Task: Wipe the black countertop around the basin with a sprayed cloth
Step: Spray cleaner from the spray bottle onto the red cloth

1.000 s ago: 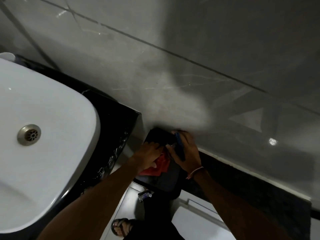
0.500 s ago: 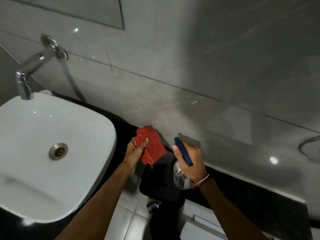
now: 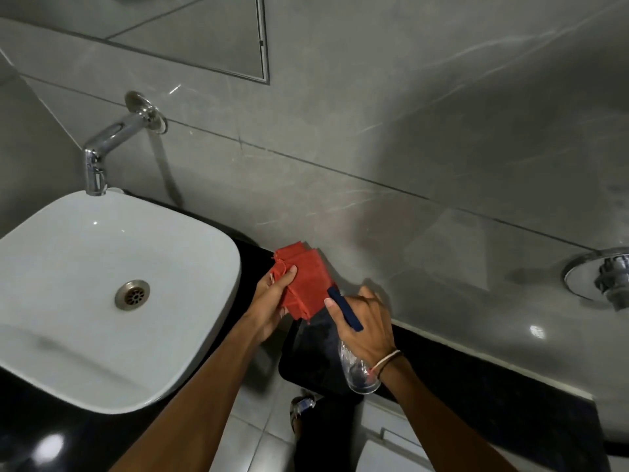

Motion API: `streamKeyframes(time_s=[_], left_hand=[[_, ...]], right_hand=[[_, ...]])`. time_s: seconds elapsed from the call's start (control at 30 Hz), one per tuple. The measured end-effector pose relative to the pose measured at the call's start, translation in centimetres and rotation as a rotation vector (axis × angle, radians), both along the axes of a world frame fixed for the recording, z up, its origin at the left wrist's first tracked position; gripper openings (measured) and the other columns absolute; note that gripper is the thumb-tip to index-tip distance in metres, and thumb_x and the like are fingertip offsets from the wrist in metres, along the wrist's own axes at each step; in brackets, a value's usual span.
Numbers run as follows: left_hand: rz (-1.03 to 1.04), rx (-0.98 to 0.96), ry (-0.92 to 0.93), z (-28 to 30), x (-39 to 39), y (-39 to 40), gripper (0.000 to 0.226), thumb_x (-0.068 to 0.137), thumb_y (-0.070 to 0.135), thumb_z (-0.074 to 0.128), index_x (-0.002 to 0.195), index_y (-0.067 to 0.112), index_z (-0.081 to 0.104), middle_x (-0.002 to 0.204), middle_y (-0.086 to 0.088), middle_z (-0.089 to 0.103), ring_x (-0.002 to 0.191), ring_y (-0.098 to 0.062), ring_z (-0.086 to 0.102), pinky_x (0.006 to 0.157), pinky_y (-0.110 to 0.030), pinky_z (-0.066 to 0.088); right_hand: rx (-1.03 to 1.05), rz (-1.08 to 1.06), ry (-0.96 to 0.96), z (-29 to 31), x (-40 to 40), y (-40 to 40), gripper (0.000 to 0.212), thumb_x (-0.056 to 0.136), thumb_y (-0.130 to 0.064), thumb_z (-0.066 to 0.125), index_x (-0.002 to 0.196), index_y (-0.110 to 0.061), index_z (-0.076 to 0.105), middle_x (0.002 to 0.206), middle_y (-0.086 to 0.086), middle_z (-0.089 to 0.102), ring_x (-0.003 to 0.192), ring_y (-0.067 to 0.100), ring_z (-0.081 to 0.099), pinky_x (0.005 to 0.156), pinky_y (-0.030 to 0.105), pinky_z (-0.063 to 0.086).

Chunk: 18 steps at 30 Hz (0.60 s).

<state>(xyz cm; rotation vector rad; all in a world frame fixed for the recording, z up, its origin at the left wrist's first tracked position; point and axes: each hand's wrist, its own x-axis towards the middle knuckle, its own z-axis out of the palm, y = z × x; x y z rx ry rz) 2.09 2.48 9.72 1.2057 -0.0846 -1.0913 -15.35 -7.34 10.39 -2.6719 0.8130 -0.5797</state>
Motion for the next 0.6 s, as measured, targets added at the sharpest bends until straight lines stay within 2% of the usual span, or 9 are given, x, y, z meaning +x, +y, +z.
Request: streamKeyframes(time_s=[0.13, 0.2, 0.3, 0.37, 0.43, 0.6], left_hand=[[0.007, 0.028, -0.006, -0.2, -0.1, 0.2, 0.022, 0.093, 0.028, 0.066, 0.114, 0.027, 0.066, 0.106, -0.002, 0.078, 0.100, -0.022, 0.074, 0.085, -0.039, 0.061], [0.014, 0.047, -0.010, -0.4, -0.2, 0.2, 0.021, 0.093, 0.027, 0.065, 0.113, 0.027, 0.067, 0.109, -0.003, 0.077, 0.102, -0.022, 0.072, 0.088, -0.041, 0.060], [0.048, 0.068, -0.007, -1.0, -0.2, 0.2, 0.026, 0.092, 0.025, 0.066, 0.118, 0.023, 0.066, 0.112, -0.005, 0.075, 0.099, -0.021, 0.072, 0.076, -0.035, 0.060], [0.066, 0.075, -0.002, -1.6, -0.2, 0.3, 0.031, 0.090, 0.026, 0.068, 0.121, 0.022, 0.066, 0.113, -0.005, 0.075, 0.097, -0.020, 0.074, 0.070, -0.032, 0.059], [0.099, 0.080, 0.012, -2.5, -0.3, 0.3, 0.034, 0.087, 0.027, 0.071, 0.120, 0.022, 0.067, 0.113, -0.005, 0.077, 0.097, -0.019, 0.075, 0.071, -0.031, 0.059], [0.162, 0.100, 0.062, -4.3, -0.2, 0.2, 0.023, 0.089, 0.019, 0.070, 0.112, 0.022, 0.070, 0.103, -0.001, 0.080, 0.093, -0.017, 0.076, 0.069, -0.029, 0.061]], right_hand=[[-0.005, -0.046, -0.080, -1.0, -0.2, 0.0, 0.050, 0.101, -0.050, 0.042, 0.077, -0.016, 0.069, 0.051, 0.005, 0.060, 0.045, 0.025, 0.057, 0.043, 0.029, 0.045], [0.030, -0.077, -0.089, -1.8, -0.6, -0.1, 0.046, 0.101, -0.050, 0.044, 0.098, -0.014, 0.072, 0.062, 0.005, 0.067, 0.049, 0.023, 0.063, 0.042, 0.030, 0.048], [0.039, -0.148, -0.035, -3.6, -1.3, -1.0, 0.044, 0.101, -0.048, 0.054, 0.116, -0.009, 0.070, 0.078, 0.011, 0.072, 0.063, 0.028, 0.070, 0.049, 0.035, 0.055], [0.181, -0.268, -0.046, -4.7, -1.5, -1.9, 0.057, 0.097, -0.058, 0.048, 0.111, -0.006, 0.068, 0.084, 0.014, 0.072, 0.070, 0.031, 0.071, 0.058, 0.038, 0.058], [0.308, -0.365, -0.073, -5.9, -1.4, -2.9, 0.066, 0.090, -0.064, 0.042, 0.109, -0.006, 0.065, 0.087, 0.014, 0.073, 0.072, 0.033, 0.072, 0.064, 0.042, 0.061], [0.356, -0.393, -0.039, -8.8, -0.6, -4.4, 0.043, 0.094, -0.046, 0.065, 0.111, -0.006, 0.065, 0.083, 0.013, 0.071, 0.065, 0.030, 0.069, 0.062, 0.045, 0.062]])
